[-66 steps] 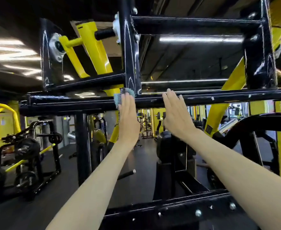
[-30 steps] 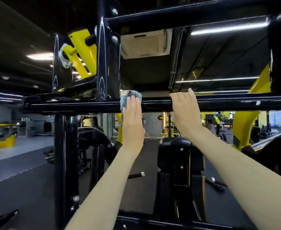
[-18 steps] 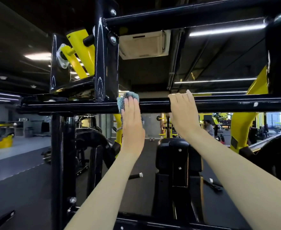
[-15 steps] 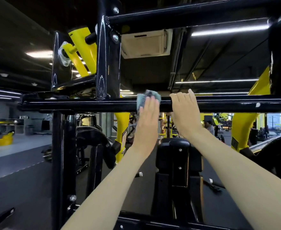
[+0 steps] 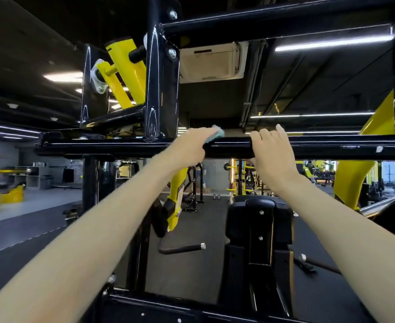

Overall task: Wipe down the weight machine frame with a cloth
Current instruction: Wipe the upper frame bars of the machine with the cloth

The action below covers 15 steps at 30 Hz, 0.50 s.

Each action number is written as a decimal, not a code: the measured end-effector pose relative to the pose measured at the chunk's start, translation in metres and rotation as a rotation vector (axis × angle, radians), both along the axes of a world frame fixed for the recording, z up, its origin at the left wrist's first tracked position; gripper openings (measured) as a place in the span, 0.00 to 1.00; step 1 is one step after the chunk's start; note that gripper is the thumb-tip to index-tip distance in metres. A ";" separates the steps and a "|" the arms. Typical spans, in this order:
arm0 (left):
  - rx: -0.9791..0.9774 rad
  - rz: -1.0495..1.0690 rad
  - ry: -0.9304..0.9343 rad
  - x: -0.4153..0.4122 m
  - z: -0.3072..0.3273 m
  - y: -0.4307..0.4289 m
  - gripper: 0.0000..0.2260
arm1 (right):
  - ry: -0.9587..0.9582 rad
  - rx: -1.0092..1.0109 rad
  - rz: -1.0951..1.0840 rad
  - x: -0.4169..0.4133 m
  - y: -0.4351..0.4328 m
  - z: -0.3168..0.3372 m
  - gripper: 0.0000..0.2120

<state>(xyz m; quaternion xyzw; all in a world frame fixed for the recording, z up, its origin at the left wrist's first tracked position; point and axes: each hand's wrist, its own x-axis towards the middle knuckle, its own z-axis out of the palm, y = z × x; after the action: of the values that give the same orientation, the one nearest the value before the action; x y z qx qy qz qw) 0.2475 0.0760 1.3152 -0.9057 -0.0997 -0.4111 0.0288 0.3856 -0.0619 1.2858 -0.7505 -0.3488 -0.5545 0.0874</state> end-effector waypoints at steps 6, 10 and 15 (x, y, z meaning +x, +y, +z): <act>0.015 0.138 0.067 -0.006 0.015 0.004 0.25 | -0.006 -0.004 -0.023 -0.001 0.001 0.000 0.19; -0.025 0.014 0.120 -0.011 0.014 0.018 0.29 | -0.007 0.002 0.010 -0.001 0.000 0.001 0.18; 0.030 0.169 0.113 0.000 0.019 0.025 0.24 | 0.025 0.030 0.080 0.000 -0.002 0.000 0.21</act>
<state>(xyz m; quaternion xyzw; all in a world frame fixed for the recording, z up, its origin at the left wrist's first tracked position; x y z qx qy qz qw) 0.2475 0.1013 1.3339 -0.9152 -0.1677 -0.3571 0.0821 0.3852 -0.0642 1.2858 -0.7414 -0.3689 -0.5465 0.1252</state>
